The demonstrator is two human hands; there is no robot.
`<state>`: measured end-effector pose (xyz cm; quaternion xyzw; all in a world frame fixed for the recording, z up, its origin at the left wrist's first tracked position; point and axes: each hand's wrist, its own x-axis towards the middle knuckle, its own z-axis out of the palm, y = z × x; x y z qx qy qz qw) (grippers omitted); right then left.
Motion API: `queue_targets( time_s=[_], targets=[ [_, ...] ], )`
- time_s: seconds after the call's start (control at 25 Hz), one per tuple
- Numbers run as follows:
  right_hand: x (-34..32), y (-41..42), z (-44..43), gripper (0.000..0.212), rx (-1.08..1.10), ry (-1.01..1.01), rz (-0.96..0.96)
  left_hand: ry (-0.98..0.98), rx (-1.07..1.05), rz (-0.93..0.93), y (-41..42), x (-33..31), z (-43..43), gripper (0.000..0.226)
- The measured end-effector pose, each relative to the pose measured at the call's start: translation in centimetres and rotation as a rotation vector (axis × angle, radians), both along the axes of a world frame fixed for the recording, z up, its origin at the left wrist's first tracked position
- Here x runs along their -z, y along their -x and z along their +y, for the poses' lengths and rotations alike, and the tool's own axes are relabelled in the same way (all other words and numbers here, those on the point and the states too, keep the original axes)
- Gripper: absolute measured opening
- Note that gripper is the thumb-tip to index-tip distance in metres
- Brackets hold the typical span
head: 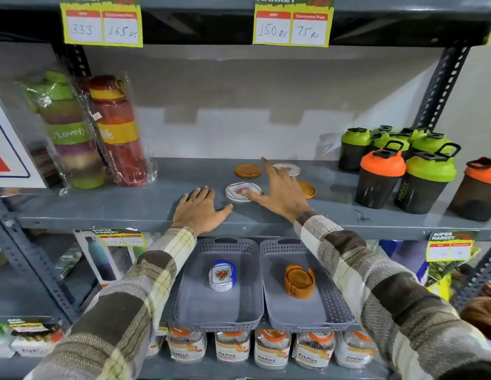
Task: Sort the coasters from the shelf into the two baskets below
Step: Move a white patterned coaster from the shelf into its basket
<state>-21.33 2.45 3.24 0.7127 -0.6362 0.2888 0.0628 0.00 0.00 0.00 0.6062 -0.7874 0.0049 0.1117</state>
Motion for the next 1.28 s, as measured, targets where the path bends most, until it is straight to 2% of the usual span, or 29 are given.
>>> queue_targets(
  time_s=[0.12,0.24,0.44,0.72,1.0,1.28],
  targets=[
    [0.8,-1.6,-1.3,0.107,-0.053,-0.135,-0.016,-0.037,0.012,-0.049,-0.1,0.2,-0.3,0.092],
    [1.7,-1.9,-2.9,0.105,-0.057,-0.247,-0.023,-0.055,0.008,-0.06,-0.1,0.3,-0.7,0.094],
    [2.3,-1.3,-4.0,0.099,-0.103,-0.209,-0.121,-0.076,-0.003,-0.068,-0.2,0.4,-0.9,0.095],
    [1.2,-0.5,-2.3,0.102,-0.148,0.015,-0.3,-0.075,-0.014,-0.055,-0.1,0.4,-0.7,0.092],
    [-3.1,1.7,2.0,0.111,-0.174,0.292,-0.247,-0.05,0.002,-0.036,-0.3,0.5,-0.8,0.091],
    [-6.8,1.2,8.8,0.11,-0.276,0.546,-0.249,-0.067,-0.001,-0.055,-0.2,0.4,-0.9,0.086]
  ],
)
